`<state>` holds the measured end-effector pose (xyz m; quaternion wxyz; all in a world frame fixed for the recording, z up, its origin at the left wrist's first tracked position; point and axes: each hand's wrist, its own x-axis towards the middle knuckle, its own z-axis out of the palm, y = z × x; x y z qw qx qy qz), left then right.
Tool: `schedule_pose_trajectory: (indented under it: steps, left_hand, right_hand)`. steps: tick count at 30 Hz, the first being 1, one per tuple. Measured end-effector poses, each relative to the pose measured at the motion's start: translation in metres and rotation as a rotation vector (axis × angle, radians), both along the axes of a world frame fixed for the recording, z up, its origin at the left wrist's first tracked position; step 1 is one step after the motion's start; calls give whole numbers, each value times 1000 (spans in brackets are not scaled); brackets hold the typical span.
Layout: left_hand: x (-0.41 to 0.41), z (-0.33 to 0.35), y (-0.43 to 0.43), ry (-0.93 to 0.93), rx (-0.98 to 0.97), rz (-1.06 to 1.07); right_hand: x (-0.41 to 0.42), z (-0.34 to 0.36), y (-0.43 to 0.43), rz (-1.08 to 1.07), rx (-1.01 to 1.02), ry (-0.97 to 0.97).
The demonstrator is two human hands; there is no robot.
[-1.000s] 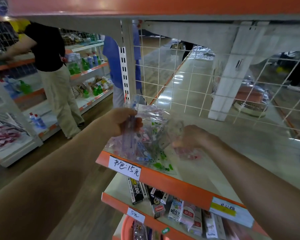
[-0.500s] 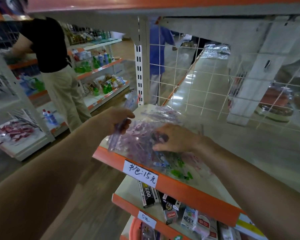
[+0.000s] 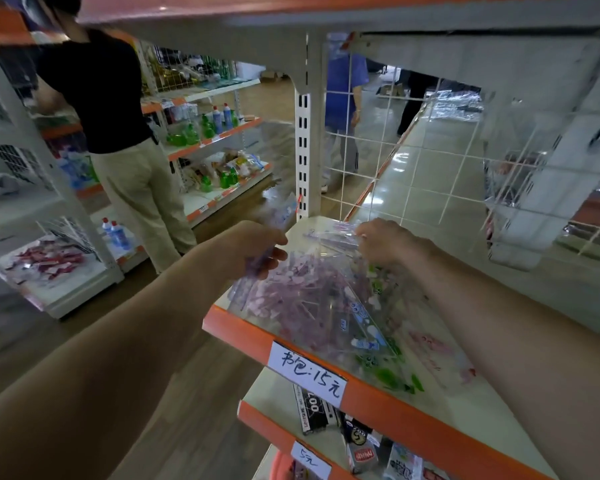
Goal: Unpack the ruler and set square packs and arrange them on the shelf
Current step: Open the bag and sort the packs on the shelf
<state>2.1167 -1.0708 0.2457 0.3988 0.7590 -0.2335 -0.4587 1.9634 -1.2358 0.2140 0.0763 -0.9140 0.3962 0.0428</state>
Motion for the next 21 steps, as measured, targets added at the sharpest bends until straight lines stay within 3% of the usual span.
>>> schedule_pose_trajectory:
  steps: [17, 21]
  left_hand:
    - [8, -8, -35, 241, -109, 38]
    - [10, -6, -41, 233, -153, 56]
  right_hand:
    - [-4, 9, -24, 15, 114, -6]
    - [-22, 39, -26, -39, 229, -198]
